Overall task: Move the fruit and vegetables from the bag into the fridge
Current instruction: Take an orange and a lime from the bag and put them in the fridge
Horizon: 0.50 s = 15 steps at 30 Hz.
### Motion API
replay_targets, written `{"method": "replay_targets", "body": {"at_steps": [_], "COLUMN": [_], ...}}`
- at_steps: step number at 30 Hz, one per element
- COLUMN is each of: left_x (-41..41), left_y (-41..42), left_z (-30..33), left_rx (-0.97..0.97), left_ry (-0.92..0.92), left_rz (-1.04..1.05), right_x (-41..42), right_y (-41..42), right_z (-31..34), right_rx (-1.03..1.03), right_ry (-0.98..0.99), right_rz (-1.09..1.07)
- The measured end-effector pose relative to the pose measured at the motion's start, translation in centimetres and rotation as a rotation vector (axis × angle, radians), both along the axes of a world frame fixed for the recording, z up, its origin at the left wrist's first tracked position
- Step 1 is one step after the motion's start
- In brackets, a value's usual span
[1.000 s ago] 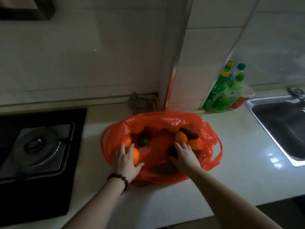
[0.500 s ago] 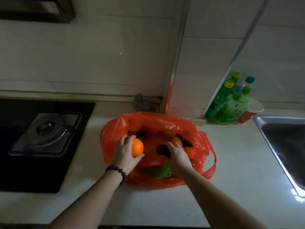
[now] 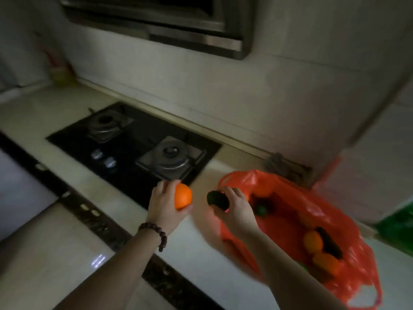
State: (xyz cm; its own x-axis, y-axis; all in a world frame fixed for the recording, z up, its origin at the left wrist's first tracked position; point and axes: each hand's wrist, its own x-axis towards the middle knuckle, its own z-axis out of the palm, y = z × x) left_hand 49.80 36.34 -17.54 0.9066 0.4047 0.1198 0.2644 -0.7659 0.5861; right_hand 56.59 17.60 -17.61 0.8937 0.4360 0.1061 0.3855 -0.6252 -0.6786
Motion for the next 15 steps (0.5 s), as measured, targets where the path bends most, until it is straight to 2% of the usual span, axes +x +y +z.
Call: {"method": "replay_targets", "body": {"at_steps": [4, 7, 15], "left_x": [-5.5, -10.7, -24.5], "left_y": [8.1, 13.9, 30.9], "left_z": [0.8, 1.1, 2.1], "left_rx": [-0.005, -0.027, 0.006], "left_ry": [0.006, -0.059, -0.162], "left_rz": [0.209, 0.359, 0.738], "right_x": [-1.3, -3.4, -13.6], "right_y": [8.9, 16.5, 39.7], "right_z": [0.6, 1.2, 2.6], "right_rx": [0.012, -0.025, 0.057], "right_ry": [-0.016, 0.027, -0.045], "right_rz": [0.2, 0.351, 0.707]}}
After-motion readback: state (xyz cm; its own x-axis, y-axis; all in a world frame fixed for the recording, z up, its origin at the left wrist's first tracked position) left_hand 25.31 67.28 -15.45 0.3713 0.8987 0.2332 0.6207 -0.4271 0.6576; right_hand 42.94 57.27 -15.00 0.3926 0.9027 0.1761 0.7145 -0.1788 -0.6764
